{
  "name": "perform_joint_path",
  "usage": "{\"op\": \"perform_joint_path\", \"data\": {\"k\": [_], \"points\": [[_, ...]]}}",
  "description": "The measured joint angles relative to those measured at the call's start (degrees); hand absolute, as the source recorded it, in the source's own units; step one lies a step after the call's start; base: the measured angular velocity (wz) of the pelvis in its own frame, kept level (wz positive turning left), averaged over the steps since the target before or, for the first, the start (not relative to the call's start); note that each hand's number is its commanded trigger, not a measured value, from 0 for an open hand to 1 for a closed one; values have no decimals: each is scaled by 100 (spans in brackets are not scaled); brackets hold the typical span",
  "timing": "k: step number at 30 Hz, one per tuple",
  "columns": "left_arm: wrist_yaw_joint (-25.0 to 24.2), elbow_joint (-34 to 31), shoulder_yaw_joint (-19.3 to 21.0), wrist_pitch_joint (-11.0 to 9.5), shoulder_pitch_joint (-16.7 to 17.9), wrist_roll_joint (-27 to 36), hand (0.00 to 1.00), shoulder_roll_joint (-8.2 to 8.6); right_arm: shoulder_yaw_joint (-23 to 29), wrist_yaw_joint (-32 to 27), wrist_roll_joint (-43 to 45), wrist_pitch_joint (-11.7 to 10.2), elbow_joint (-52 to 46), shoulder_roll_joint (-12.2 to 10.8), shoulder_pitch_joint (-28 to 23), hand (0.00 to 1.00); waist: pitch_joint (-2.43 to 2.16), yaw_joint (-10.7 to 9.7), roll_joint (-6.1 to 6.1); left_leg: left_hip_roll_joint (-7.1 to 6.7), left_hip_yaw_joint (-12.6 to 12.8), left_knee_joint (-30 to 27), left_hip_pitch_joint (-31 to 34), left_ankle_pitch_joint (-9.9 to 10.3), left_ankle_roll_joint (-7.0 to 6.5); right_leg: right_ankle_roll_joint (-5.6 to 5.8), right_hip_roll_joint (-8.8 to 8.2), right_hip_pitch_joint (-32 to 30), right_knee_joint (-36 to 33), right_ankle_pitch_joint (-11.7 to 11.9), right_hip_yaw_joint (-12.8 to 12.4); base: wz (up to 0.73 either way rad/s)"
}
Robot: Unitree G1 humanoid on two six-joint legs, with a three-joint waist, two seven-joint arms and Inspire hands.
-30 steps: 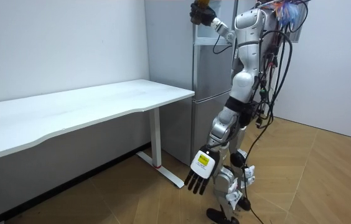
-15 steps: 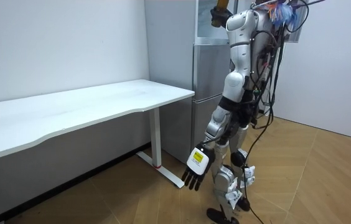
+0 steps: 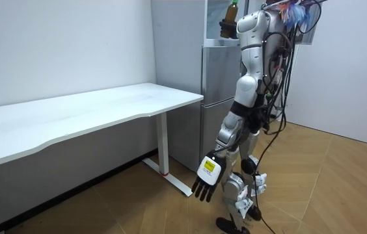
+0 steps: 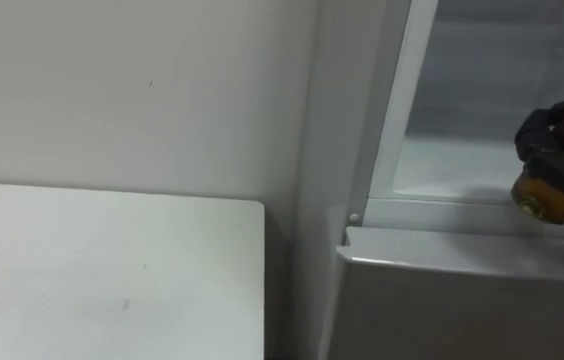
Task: Put the bottle in the upper fridge
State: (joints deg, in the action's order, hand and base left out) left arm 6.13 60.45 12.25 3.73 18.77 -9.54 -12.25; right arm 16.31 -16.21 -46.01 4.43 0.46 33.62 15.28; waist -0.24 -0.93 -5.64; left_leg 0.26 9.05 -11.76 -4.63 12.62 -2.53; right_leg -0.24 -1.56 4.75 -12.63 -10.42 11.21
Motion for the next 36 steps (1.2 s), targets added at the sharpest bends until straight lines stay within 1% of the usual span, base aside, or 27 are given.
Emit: {"op": "perform_joint_path", "data": {"k": [3, 7, 10, 14, 17, 19, 20, 22, 23, 25, 26, 28, 30, 32, 34, 36], "points": [[29, 0, 74, -1, -4, -12, 0, 2, 3, -188, -53, -5, 148, 0, 2, 100, 0, 97, 0, -1, -2, 1, -7, -1, 1, 0, 0, 0, 3, 0, 16, 0], [117, 7, 110, -9, -9, -15, 0, 7, -2, -309, -69, -6, 202, 1, 113, 100, 6, 139, -12, -2, -6, 2, -15, -2, 1, 0, -2, 12, 2, -1, 47, 0], [121, 20, 110, -14, 15, -12, 0, 1, -72, -376, -64, -6, 549, 2, 393, 100, 28, 156, -61, -2, -5, 4, -7, -1, 0, 1, -7, 15, -4, -1, 66, 0], [106, 1, 110, -14, 130, -11, 0, -5, -95, -529, -71, -6, 835, 32, 659, 100, 23, 149, -75, -4, -5, -4, 9, 2, -3, 1, -16, 11, -3, -1, 100, 0], [78, -7, 112, -14, 237, -12, 0, -5, -208, -536, -67, -6, 1006, 112, 854, 100, 19, 171, -67, -6, -28, 1, 9, 2, -3, 1, -13, 12, -4, -2, 107, 0], [35, -7, 128, -14, 258, -13, 0, -5, -286, -542, -64, -5, 1115, 288, 965, 100, 18, 220, -66, -6, -36, 3, 11, 2, -3, 1, -11, 9, -4, -4, 107, 0], [29, -7, 133, -14, 260, -13, 0, -6, -317, -541, -64, -5, 1121, 342, 976, 100, 18, 242, -66, -6, -39, 6, 10, 2, -3, 1, -10, 11, -4, -4, 107, 0], [-34, -8, 135, -14, 274, -13, 0, -7, -421, -484, -63, -3, 1140, 493, 1069, 100, 17, 271, -71, -6, -48, 7, 12, 1, -2, 1, -9, 13, -1, -6, 115, 0], [-39, -9, 135, -15, 274, -13, 0, -8, -427, -470, -67, -3, 1140, 517, 1070, 100, 13, 281, -76, -6, -55, 7, 12, 1, -2, 1, -10, 17, 0, -6, 126, 7], [-52, -11, 142, -15, 284, -14, 0, -19, -434, -403, -93, -3, 1211, 527, 1072, 100, -14, 319, -121, -12, -118, 7, 22, 1, -2, 1, -13, 33, 0, -6, 175, 12], [-57, -14, 149, -15, 288, -14, 0, -19, -440, -378, -119, -3, 1247, 527, 1072, 100, -22, 323, -134, -13, -125, 6, 23, 0, -2, 1, -13, 34, 0, -6, 180, 7], [-66, -20, 159, -10, 299, -14, 0, -18, -496, -330, -126, -2, 1332, 527, 1075, 100, -35, 395, -158, -12, -127, 5, 32, 0, -2, 1, -15, 29, 1, -6, 204, 0], [-68, -32, 261, 8, 300, -8, 0, -18, -636, -162, -135, 28, 1681, 527, 1209, 100, -51, 440, -182, -13, -141, 2, 36, 0, -2, 1, -22, 34, 1, -5, 235, 2], [-54, -116, 276, 66, 316, 32, 0, -21, -761, -85, -128, 54, 1917, 527, 1258, 100, -46, 467, -196, -14, -154, -2, 32, 0, -2, 1, -24, 47, 2, -5, 246, 5], [-50, -147, 277, 121, 331, 35, 0, -19, -819, -47, -39, 58, 2001, 531, 1305, 100, -44, 547, -199, -14, -167, -4, 31, 0, -1, 1, -25, 53, 2, -6, 272, 4], [-43, -147, 318, 178, 337, 42, 0, -23, -852, 63, -29, 61, 2134, 530, 1338, 100, -26, 593, -219, -10, -196, -3, -9, -1, 0, 1, -25, 104, 9, -6, 326, 8]]}}
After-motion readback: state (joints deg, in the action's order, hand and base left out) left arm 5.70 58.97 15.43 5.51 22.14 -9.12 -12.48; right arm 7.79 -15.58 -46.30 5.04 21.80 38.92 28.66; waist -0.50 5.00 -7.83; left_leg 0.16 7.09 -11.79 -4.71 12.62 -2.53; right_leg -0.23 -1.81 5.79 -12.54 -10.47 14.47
